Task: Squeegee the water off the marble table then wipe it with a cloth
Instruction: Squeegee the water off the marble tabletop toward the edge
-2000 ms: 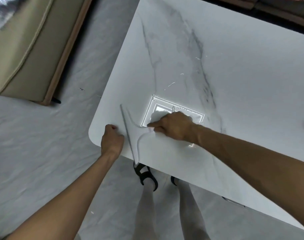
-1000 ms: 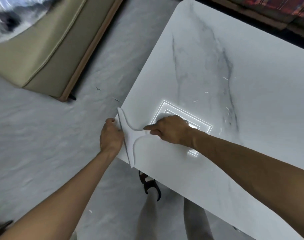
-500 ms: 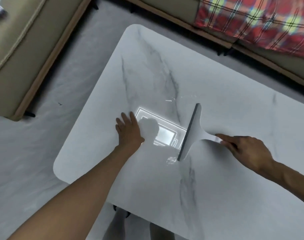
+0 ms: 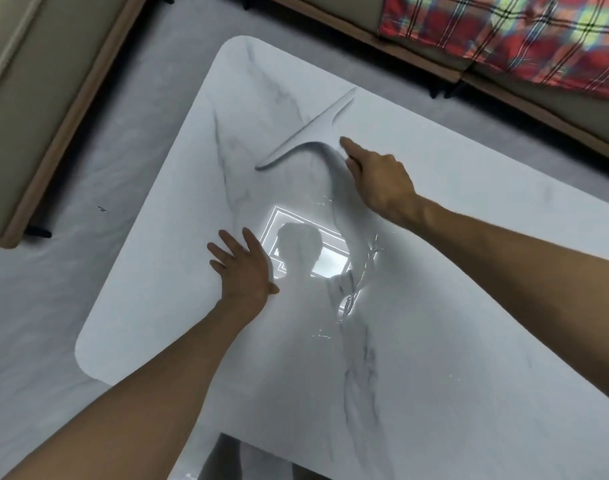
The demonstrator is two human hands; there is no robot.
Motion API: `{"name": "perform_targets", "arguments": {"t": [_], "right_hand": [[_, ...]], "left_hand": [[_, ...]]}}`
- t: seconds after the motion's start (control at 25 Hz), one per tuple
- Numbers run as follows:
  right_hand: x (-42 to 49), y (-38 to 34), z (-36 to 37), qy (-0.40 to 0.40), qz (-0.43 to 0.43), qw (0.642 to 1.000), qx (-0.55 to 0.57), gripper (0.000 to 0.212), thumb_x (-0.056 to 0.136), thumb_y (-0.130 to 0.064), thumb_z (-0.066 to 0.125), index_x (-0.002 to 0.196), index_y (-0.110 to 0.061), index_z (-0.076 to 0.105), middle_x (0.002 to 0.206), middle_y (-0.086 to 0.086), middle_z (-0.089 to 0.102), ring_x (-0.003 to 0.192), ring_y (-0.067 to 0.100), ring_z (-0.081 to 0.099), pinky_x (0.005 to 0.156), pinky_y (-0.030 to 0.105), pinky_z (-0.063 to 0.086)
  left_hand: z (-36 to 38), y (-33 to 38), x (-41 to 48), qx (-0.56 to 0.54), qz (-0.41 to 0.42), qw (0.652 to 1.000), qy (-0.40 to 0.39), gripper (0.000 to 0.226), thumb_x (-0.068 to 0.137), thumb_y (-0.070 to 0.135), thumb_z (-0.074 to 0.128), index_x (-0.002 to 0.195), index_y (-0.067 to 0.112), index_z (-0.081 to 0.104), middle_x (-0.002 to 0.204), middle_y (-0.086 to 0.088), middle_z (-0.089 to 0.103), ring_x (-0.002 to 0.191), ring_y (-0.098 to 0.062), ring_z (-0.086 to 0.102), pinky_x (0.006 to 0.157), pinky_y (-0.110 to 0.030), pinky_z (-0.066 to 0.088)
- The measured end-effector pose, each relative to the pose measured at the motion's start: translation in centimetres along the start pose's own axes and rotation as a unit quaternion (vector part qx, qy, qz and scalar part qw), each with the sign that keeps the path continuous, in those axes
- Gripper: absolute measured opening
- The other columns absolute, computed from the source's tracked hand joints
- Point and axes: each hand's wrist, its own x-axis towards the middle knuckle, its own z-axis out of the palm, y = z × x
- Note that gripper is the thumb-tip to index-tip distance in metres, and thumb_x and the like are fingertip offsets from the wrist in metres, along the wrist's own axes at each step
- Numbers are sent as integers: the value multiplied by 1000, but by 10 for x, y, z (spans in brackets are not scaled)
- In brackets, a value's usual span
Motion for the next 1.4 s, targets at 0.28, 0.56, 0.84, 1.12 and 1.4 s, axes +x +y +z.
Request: {"name": "perform_targets", "arguments": {"t": [0.28,0.56,0.84,1.12,1.4], "right_hand": [[-179,104,-24,-99,44,989,-103,47,101,-39,24,147,-47,25,80,0,60,72,29,58,63,35,45],[-83,99,-57,55,80,995,-2,44,103,-34,30,147,-29,33,125,15,63,106,45,56,87,47,47],[-119,124,-25,24,147,989,19,43,104,-29,26,147,-26,27,102,22,66,87,45,57,77,43,44],[-236,148,-33,-18,194,980,46,45,103,-36,29,148,-34,28,78,7,64,73,35,59,66,36,46],[-89,180,-67,84,313,937,131,38,100,-30,24,137,-31,33,108,24,56,82,39,56,41,28,41]], "left_hand": [[-15,7,-4,-7,-5,999,-33,128,71,51,75,148,-2,-12,148,-45,-8,135,-65,5,111,-60,25],[-22,14,-11,-33,13,999,24,81,88,11,56,150,3,3,151,-37,1,137,-58,13,114,-55,22],[-8,89,-11,-41,135,990,7,86,85,21,54,150,4,0,150,-36,8,134,-61,16,113,-55,24],[-20,113,-3,-47,93,991,-83,90,92,41,46,150,12,-16,147,-45,-9,134,-67,-5,113,-59,13],[-36,132,-20,-34,65,994,-82,85,96,40,44,151,10,-12,147,-47,-4,134,-66,-1,113,-59,13]]}}
